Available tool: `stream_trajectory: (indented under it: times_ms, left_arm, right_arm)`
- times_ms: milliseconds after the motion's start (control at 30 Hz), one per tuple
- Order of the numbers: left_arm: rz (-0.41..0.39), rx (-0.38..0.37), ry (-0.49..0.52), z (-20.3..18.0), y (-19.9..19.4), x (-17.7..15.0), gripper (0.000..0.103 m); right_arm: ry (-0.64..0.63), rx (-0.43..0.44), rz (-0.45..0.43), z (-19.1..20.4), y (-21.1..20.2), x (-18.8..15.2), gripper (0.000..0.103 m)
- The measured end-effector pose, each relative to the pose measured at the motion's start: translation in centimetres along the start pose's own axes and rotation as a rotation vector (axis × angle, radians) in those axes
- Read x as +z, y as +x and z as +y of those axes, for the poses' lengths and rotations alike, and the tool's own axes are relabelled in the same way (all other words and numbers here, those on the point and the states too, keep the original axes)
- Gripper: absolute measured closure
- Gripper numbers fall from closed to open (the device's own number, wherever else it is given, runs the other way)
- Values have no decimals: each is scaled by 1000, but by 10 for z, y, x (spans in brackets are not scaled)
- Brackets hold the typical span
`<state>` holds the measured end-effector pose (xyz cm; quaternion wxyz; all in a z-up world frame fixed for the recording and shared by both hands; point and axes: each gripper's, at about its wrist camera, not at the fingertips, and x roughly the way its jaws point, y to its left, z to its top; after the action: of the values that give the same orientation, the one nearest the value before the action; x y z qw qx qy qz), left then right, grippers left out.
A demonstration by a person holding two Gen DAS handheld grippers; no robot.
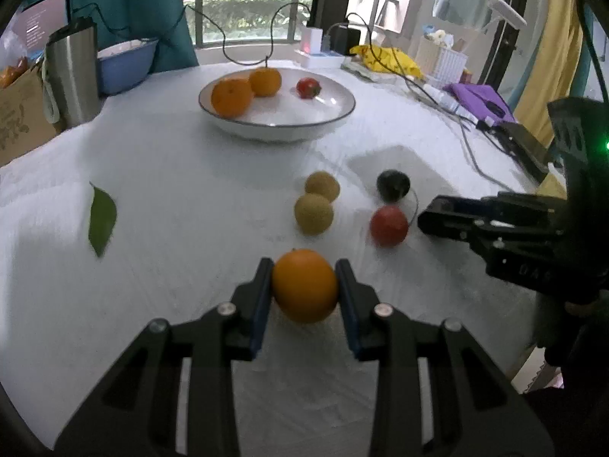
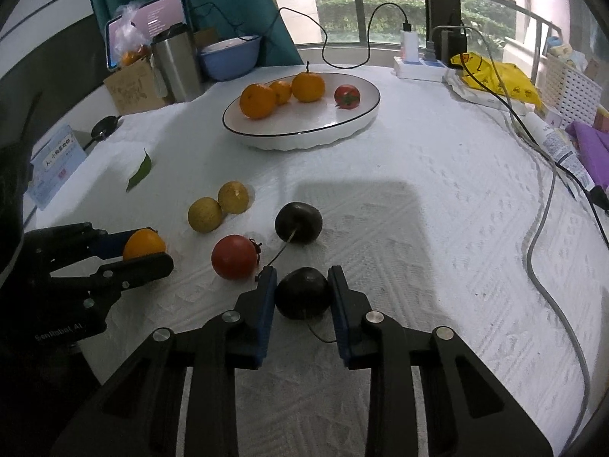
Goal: Organize fruits
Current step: 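Grasp an orange with the left gripper while the right gripper grasps a dark plum, then lift and carry the orange and dark plum over the white plate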
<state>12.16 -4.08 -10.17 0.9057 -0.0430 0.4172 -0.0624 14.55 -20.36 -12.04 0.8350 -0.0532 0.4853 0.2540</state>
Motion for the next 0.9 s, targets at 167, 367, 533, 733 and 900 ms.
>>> stream_trajectory:
  times_ms: [167,367,533,733,900]
  left_arm:
    - [-27,-35,5,-1,-4,11,69]
    - [-49,-62,13,3,-4,29,69]
    - [-67,-64,13,11,-4,43,69]
    - [-85,-61,5,21,-2,56,69]
    - [-93,-61,0,28,0,65,69]
  right_arm:
    - [15,-22,-4,-7,-4,6,73]
    - [32,-52,-34,-13,-10,25,73]
    - [31,-61,-55,-14,-10,42,73]
    - [22,-60,-68,-12,-6,59,73]
    - [12,-59,-77,-11,-4,71,73]
